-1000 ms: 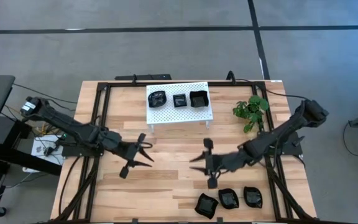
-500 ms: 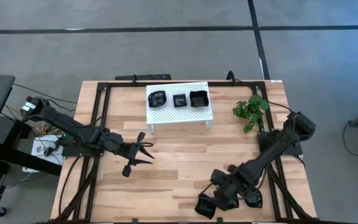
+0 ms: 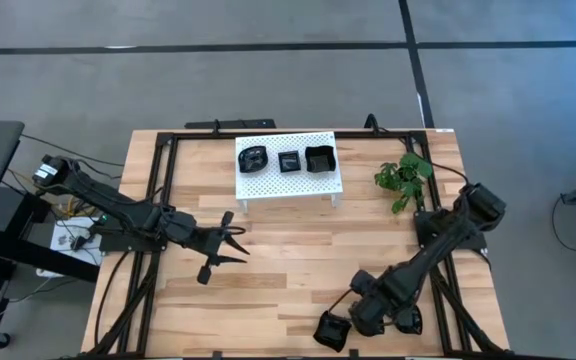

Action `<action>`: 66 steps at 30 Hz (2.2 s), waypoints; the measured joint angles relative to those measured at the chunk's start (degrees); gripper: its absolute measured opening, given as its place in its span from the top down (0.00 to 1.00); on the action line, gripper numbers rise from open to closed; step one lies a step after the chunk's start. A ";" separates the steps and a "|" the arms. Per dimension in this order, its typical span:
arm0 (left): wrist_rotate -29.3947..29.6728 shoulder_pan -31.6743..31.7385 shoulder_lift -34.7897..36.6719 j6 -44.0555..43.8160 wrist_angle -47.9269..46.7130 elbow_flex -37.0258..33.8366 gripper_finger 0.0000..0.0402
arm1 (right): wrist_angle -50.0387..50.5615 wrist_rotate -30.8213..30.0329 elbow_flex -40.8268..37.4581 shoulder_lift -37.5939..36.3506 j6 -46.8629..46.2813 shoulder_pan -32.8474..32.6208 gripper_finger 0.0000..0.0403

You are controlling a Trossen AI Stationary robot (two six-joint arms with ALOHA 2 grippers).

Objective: Pick & Place Mini shaped plates
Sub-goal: Stack the leaf-shaped plate on top of the leaf-shaped plate on the shelf

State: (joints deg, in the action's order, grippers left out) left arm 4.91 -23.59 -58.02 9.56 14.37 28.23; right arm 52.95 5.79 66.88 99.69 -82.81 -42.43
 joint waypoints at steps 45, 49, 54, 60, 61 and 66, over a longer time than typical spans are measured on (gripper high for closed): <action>-0.07 0.02 -0.02 0.00 2.22 0.09 0.77 | -11.66 -6.64 -3.97 -3.60 6.23 4.14 0.99; -0.07 0.02 -0.02 0.00 3.13 0.09 0.77 | -10.85 -16.15 -1.82 -5.95 6.25 6.38 0.99; -0.07 0.02 -0.02 -1.30 6.23 0.09 0.77 | -11.46 -26.30 -0.82 -7.79 -1.28 11.14 1.00; -0.04 -0.15 -1.46 3.25 6.36 0.11 0.77 | -13.83 -29.38 -0.84 -7.09 -13.99 17.62 0.98; -0.04 -0.15 -2.21 5.04 6.82 0.11 0.77 | -14.36 -28.50 -0.86 -6.94 -14.01 18.62 0.98; 0.00 -0.17 -7.32 17.09 7.44 0.11 0.77 | -21.44 -21.51 -0.86 -6.62 -11.49 23.26 0.99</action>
State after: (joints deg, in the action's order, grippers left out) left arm 4.91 -23.77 -65.34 26.66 21.81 28.34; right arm 31.52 -15.72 66.02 93.08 -94.30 -19.17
